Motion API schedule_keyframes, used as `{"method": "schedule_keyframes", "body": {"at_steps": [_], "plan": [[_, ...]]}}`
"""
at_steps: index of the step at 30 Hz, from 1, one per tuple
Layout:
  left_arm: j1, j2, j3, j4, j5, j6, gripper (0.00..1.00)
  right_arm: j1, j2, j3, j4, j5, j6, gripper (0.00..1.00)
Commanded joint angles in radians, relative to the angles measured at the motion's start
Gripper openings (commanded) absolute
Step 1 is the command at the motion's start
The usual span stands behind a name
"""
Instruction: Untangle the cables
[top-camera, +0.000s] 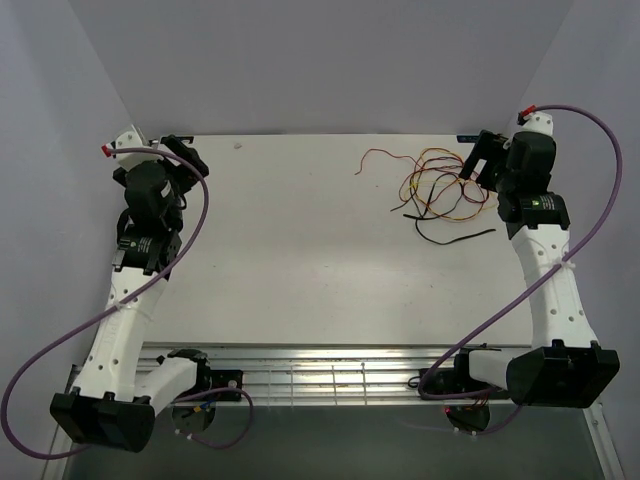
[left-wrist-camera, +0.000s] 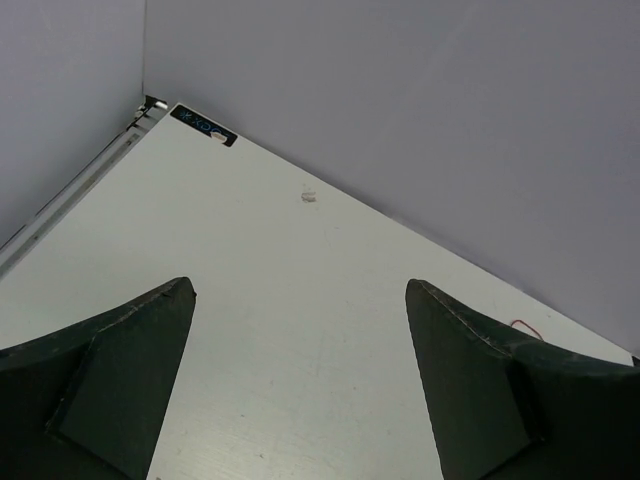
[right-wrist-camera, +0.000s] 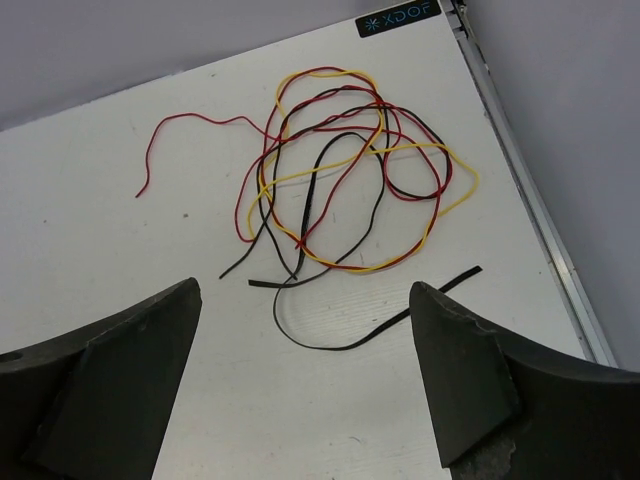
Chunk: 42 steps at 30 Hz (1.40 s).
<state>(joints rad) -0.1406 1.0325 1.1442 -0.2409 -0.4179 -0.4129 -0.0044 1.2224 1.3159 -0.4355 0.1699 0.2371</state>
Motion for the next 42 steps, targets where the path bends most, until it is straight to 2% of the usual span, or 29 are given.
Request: {"method": "schedule_keyframes", "body": {"at_steps": [1, 5, 11, 18, 27, 30, 32, 35, 42], "plan": [[-0.002, -0.032, -0.014, -0.023, 0.065, -0.032, 0.98, 0.000, -0.040, -0.018, 0.035, 0.032, -0.048, 0.90], [-0.002, -0.032, -0.049, 0.026, 0.154, -0.015, 0.98, 0.000, -0.057, -0.049, 0.115, 0.100, -0.082, 0.90], [-0.002, 0.006, -0.069, 0.120, 0.231, -0.001, 0.98, -0.019, 0.052, 0.044, 0.110, 0.117, -0.082, 0.90], [-0.001, 0.144, 0.046, 0.087, 0.206, -0.001, 0.98, -0.066, 0.397, 0.230, 0.084, 0.091, -0.149, 0.90], [0.001, 0.187, 0.040, 0.144, 0.212, 0.002, 0.98, -0.126, 0.808, 0.472, 0.070, -0.013, -0.228, 0.90], [0.001, 0.195, 0.040, 0.140, 0.211, 0.003, 0.98, -0.128, 0.937, 0.600, 0.018, -0.003, -0.232, 0.90], [0.001, 0.199, 0.038, 0.134, 0.208, 0.005, 0.98, -0.128, 0.994, 0.690, -0.014, 0.000, -0.220, 0.90], [0.001, 0.199, 0.032, 0.132, 0.197, 0.009, 0.98, -0.128, 1.068, 0.738, -0.023, -0.021, -0.173, 0.90], [0.001, 0.202, 0.042, 0.098, 0.183, 0.020, 0.98, -0.128, 1.154, 0.743, 0.001, -0.078, -0.072, 0.90]]}}
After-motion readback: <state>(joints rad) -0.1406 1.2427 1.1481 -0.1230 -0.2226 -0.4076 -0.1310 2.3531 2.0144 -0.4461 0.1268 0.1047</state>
